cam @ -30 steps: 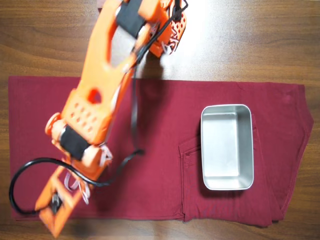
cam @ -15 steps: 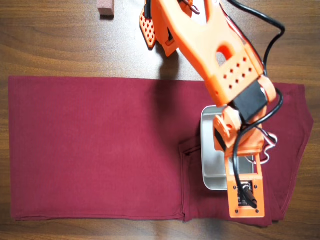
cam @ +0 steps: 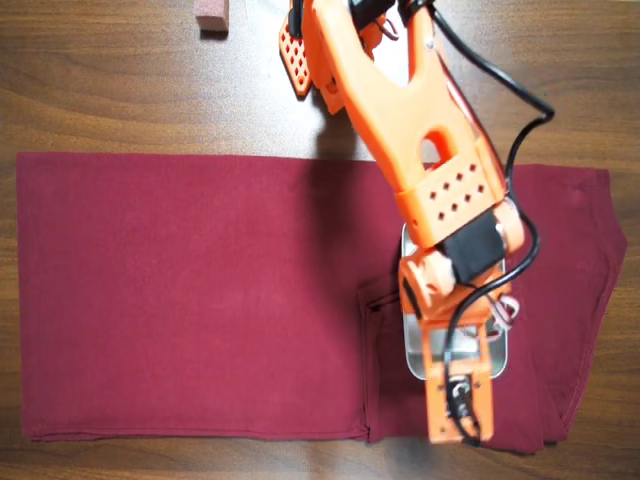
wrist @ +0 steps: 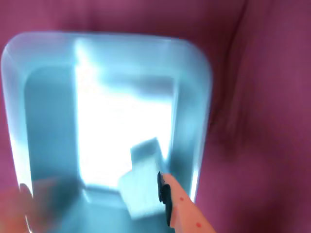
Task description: Grab the cube
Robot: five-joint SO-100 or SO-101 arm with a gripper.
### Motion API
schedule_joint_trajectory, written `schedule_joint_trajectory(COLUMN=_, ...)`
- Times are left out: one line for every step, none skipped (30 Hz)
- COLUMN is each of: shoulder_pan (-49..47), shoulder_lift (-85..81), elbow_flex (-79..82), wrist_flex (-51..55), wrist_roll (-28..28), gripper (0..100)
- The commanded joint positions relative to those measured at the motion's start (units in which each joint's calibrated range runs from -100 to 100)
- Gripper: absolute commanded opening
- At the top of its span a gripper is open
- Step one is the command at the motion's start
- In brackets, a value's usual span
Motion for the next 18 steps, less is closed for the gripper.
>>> schedule_joint_trajectory(shoulder_pan=6.7, shoulder_lift=-12.2, elbow_flex=3.7, wrist_flex=-10.8, wrist_roll=2.3, gripper=0)
schedule_joint_trajectory(shoulder_pan=10.1, shoulder_lift=-18.0, elbow_flex=8.6, wrist_flex=-16.3, wrist_roll=2.7, gripper=0)
schedule_joint_trajectory(shoulder_pan=14.0, shoulder_lift=-23.6, elbow_flex=15.0, wrist_flex=-22.7, wrist_roll=3.3, gripper=0)
schedule_joint_trajectory(shoulder_pan=18.0, shoulder_lift=-29.6, elbow_flex=23.7, wrist_flex=-30.8, wrist_roll=4.8, gripper=0)
schedule_joint_trajectory(shoulder_pan=21.6, shoulder_lift=-35.0, elbow_flex=31.6, wrist_flex=-35.1, wrist_roll=6.1, gripper=0)
schedule_joint_trajectory(shoulder_pan=24.6, shoulder_lift=-40.3, elbow_flex=38.8, wrist_flex=-37.2, wrist_roll=6.7, gripper=0)
schedule_joint_trajectory(shoulder_pan=26.6, shoulder_lift=-47.0, elbow_flex=47.7, wrist_flex=-39.5, wrist_roll=7.6, gripper=0)
schedule_joint_trajectory(shoulder_pan=27.6, shoulder_lift=-54.0, elbow_flex=55.5, wrist_flex=-38.9, wrist_roll=8.1, gripper=0)
schedule_joint_trajectory(shoulder_pan=28.4, shoulder_lift=-59.6, elbow_flex=60.6, wrist_flex=-35.4, wrist_roll=8.2, gripper=0)
schedule_joint_trajectory(shoulder_pan=28.6, shoulder_lift=-64.0, elbow_flex=63.5, wrist_flex=-30.5, wrist_roll=7.6, gripper=0)
schedule_joint_trajectory(shoulder_pan=28.6, shoulder_lift=-66.3, elbow_flex=64.6, wrist_flex=-25.1, wrist_roll=6.7, gripper=0)
schedule_joint_trajectory(shoulder_pan=29.1, shoulder_lift=-68.9, elbow_flex=66.5, wrist_flex=-21.6, wrist_roll=6.5, gripper=0)
schedule_joint_trajectory(shoulder_pan=29.4, shoulder_lift=-71.6, elbow_flex=68.4, wrist_flex=-17.9, wrist_roll=6.6, gripper=0)
schedule_joint_trajectory(shoulder_pan=29.7, shoulder_lift=-74.3, elbow_flex=70.6, wrist_flex=-14.9, wrist_roll=6.6, gripper=0)
schedule_joint_trajectory(shoulder_pan=30.1, shoulder_lift=-77.1, elbow_flex=73.4, wrist_flex=-12.1, wrist_roll=6.9, gripper=0)
schedule_joint_trajectory(shoulder_pan=30.7, shoulder_lift=-80.1, elbow_flex=76.4, wrist_flex=-9.4, wrist_roll=7.2, gripper=0)
schedule_joint_trajectory(shoulder_pan=31.1, shoulder_lift=-83.0, elbow_flex=79.0, wrist_flex=-6.3, wrist_roll=7.4, gripper=0)
schedule_joint_trajectory(shoulder_pan=31.6, shoulder_lift=-85.4, elbow_flex=81.2, wrist_flex=-3.4, wrist_roll=7.4, gripper=0)
